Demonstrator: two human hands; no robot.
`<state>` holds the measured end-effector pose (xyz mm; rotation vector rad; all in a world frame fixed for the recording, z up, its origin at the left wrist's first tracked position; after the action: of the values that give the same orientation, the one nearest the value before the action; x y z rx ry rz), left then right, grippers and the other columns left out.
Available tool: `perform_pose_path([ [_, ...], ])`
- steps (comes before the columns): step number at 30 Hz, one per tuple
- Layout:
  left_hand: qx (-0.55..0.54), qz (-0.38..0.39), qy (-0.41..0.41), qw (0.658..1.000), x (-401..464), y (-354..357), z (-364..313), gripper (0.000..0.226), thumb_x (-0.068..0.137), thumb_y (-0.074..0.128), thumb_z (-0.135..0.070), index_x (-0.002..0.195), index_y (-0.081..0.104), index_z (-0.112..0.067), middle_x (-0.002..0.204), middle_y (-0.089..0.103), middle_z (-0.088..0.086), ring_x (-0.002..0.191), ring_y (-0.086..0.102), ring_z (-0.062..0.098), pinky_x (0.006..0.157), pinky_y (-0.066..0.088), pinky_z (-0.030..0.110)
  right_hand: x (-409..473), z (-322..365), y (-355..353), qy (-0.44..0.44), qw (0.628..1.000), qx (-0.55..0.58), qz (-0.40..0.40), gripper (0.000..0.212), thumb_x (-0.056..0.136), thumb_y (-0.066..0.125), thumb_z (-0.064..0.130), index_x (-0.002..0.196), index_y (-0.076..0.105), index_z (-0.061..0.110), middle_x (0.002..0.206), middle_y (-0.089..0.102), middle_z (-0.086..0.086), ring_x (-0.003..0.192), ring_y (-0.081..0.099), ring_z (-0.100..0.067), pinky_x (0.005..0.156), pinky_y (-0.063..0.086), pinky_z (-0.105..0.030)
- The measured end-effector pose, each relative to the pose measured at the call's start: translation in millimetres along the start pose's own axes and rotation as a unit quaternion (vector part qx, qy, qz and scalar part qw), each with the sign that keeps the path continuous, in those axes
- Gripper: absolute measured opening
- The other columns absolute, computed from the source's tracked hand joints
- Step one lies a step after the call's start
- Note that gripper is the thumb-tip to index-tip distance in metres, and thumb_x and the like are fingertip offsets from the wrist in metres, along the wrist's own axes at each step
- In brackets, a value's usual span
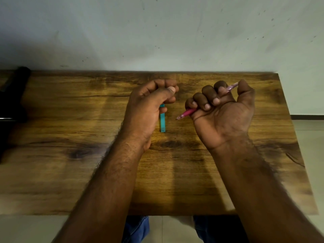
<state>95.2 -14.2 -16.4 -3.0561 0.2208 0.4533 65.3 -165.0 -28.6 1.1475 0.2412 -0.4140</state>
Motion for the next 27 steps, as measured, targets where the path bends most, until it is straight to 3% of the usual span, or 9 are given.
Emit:
perform_pose_path([
  [4, 0.002, 0.002, 0.004, 1.0, -0.3, 0.6, -0.1, 0.019, 0.094, 0.062, -0.026, 0.106, 0.078, -0.027, 0.107, 0.082, -0.008, 0.104, 0.075, 0.018, 0.09, 0.053, 0.044, -0.4, 0.5, -1.8, -0.01, 0.999, -0.034, -0.014, 0.047, 0.099, 0.034, 0.046, 0.062, 0.039, 0.018, 0.054, 0.024, 0.002, 0.053, 0.019, -0.016, 0.058, 0.032, -0.032],
  [9, 0.0, 0.001, 0.001, 1.0, -0.1, 0.8, -0.2, 0.024, 0.089, 0.063, -0.03, 0.107, 0.078, -0.026, 0.107, 0.082, -0.008, 0.103, 0.075, 0.017, 0.089, 0.053, 0.043, 0.5, -0.5, -3.9, -0.003, 1.0, -0.021, -0.023, 0.049, 0.099, 0.034, 0.052, 0.064, 0.04, 0.018, 0.055, 0.026, 0.002, 0.053, 0.02, -0.016, 0.059, 0.032, -0.031],
  [13, 0.003, 0.001, 0.001, 1.0, -0.2, 0.8, -0.3, 0.023, 0.091, 0.063, -0.029, 0.108, 0.077, -0.025, 0.107, 0.081, -0.008, 0.102, 0.075, 0.016, 0.089, 0.054, 0.043, 1.0, 1.5, -5.4, -0.016, 0.998, -0.04, -0.035, 0.047, 0.098, 0.034, 0.045, 0.06, 0.04, 0.018, 0.053, 0.024, 0.002, 0.051, 0.018, -0.016, 0.056, 0.032, -0.03],
  [17, 0.0, -0.004, 0.001, 1.0, 0.3, -0.1, 0.2, 0.019, 0.096, 0.063, -0.023, 0.109, 0.078, -0.025, 0.107, 0.082, -0.008, 0.102, 0.076, 0.016, 0.089, 0.054, 0.043, 1.3, -2.2, -5.9, 0.003, 0.999, -0.026, -0.033, 0.052, 0.099, 0.034, 0.054, 0.063, 0.042, 0.018, 0.054, 0.026, 0.003, 0.052, 0.021, -0.015, 0.058, 0.033, -0.031],
  [21, 0.002, -0.006, -0.005, 1.0, 0.6, -0.7, 1.0, 0.019, 0.098, 0.063, -0.023, 0.109, 0.077, -0.025, 0.107, 0.081, -0.009, 0.103, 0.075, 0.015, 0.088, 0.054, 0.041, 1.0, -0.7, -7.3, -0.013, 0.998, -0.044, -0.042, 0.048, 0.098, 0.035, 0.046, 0.06, 0.039, 0.018, 0.052, 0.024, 0.003, 0.051, 0.018, -0.016, 0.056, 0.032, -0.031],
  [27, -0.001, -0.007, -0.006, 1.0, -0.2, -0.3, 0.4, 0.019, 0.097, 0.063, -0.021, 0.11, 0.077, -0.024, 0.107, 0.082, -0.008, 0.104, 0.075, 0.018, 0.09, 0.054, 0.043, 1.5, -1.9, -7.3, -0.004, 0.999, -0.026, -0.039, 0.049, 0.099, 0.035, 0.049, 0.062, 0.041, 0.018, 0.053, 0.026, 0.002, 0.052, 0.019, -0.015, 0.058, 0.033, -0.031],
])
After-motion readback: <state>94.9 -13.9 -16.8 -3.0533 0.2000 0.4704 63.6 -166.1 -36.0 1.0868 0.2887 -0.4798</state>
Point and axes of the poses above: each hand's wrist, its own x-axis towards the middle knuckle, its own y-axis out of the palm, z = x × y, the point moved 7 cm from there along x, towards the middle knuckle
